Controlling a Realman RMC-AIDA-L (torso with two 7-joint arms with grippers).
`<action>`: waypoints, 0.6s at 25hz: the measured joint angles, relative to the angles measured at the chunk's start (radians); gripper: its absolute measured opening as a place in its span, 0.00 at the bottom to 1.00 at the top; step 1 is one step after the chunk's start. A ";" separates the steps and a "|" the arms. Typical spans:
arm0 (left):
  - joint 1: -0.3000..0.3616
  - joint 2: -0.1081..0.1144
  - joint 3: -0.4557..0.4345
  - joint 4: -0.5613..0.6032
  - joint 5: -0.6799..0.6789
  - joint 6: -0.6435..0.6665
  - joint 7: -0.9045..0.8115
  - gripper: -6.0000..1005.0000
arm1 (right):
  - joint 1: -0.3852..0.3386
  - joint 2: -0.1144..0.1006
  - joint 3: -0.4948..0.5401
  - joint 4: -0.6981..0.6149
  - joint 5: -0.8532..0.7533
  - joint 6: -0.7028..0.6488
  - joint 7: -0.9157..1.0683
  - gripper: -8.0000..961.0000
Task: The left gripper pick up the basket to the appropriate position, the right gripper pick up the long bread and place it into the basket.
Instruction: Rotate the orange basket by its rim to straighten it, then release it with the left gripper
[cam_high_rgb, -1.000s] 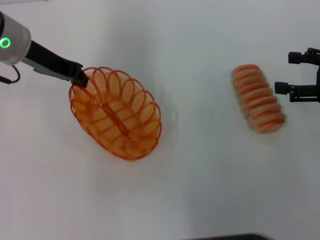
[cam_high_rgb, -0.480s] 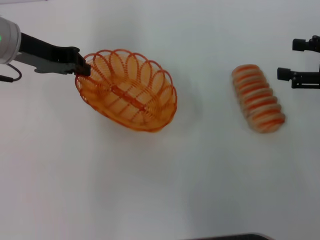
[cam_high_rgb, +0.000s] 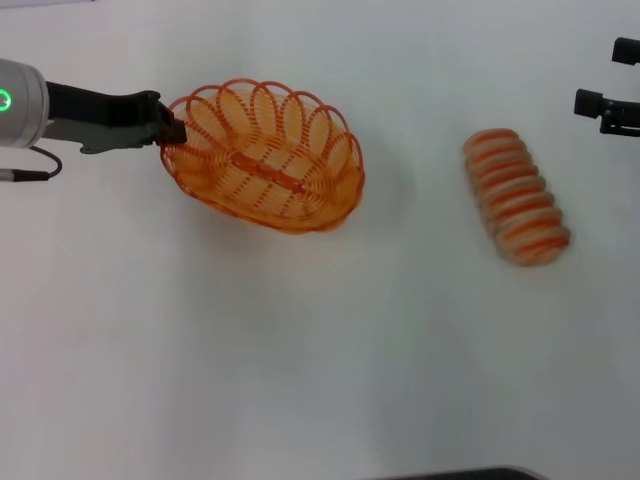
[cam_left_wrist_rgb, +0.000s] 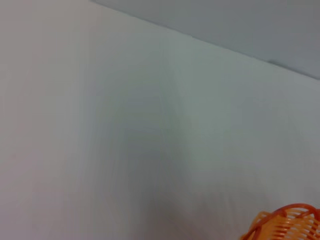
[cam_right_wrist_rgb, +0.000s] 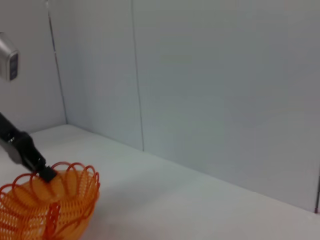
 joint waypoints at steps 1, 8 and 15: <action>0.006 0.000 0.005 -0.003 -0.009 -0.013 -0.003 0.09 | 0.000 0.002 0.008 0.000 0.001 0.003 0.000 0.98; 0.060 -0.003 0.052 -0.026 -0.102 -0.110 -0.022 0.09 | 0.006 0.017 0.047 -0.001 0.004 0.029 -0.001 0.97; 0.084 -0.004 0.113 -0.042 -0.122 -0.203 -0.067 0.09 | 0.006 0.022 0.052 0.000 0.004 0.059 -0.001 0.97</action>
